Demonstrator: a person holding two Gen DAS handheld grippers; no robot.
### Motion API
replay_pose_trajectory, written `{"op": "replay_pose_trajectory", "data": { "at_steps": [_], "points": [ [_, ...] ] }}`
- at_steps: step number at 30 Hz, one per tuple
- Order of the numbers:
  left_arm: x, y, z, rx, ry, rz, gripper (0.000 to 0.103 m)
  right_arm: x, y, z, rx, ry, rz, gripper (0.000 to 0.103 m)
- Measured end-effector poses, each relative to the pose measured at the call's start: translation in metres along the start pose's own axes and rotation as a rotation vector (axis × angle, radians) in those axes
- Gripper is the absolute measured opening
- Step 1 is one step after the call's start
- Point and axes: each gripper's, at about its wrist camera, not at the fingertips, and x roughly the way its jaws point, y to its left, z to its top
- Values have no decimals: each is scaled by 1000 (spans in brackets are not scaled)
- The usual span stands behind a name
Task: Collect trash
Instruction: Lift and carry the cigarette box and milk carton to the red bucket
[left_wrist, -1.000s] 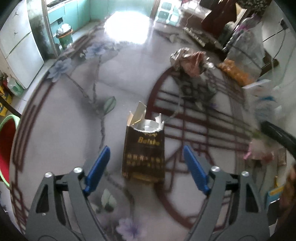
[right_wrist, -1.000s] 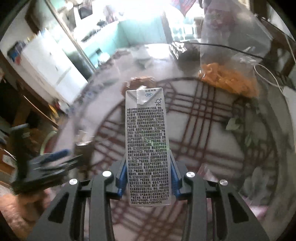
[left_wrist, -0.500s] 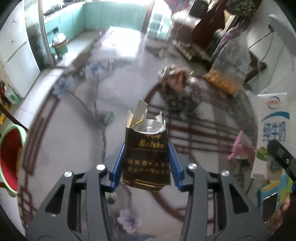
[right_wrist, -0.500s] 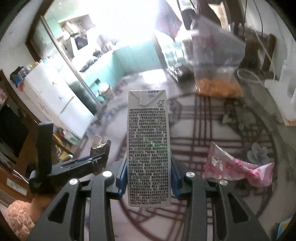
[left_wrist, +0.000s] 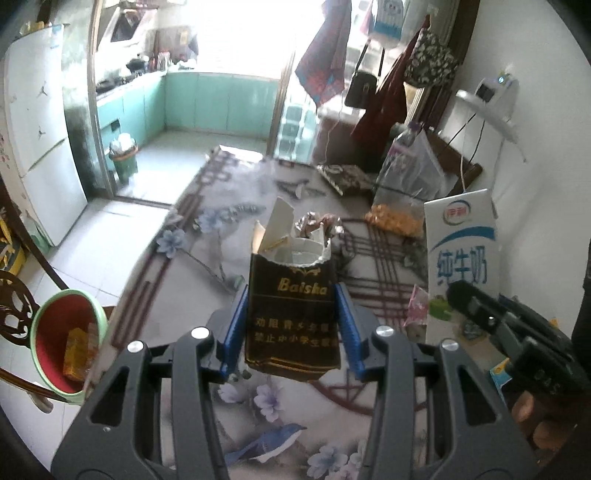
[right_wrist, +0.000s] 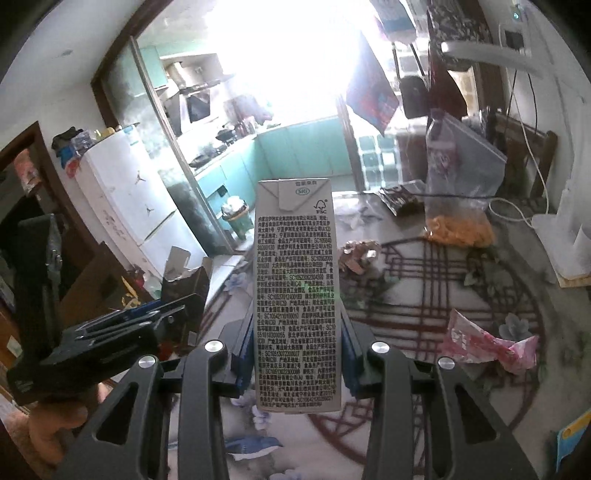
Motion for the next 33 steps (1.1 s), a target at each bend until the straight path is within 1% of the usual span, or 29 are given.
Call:
{"op": "replay_pose_trajectory", "data": {
  "at_steps": [9, 13, 21, 29, 33],
  "points": [
    [-34, 24, -6, -33, -51, 28, 44, -11, 27, -1, -26, -27, 34, 37],
    [-47, 39, -9, -47, -67, 54, 44, -11, 41, -2, -41, -31, 50, 37],
    [-64, 72, -16, -81, -83, 87, 44, -1, 78, -4, -75, -29, 74, 37],
    [-72, 122, -12, -98, -92, 82, 44, 17, 122, -4, -89, -26, 61, 37],
    [-73, 146, -8, -96, -82, 67, 44, 24, 149, -3, -106, -43, 43, 37]
  ]
}}
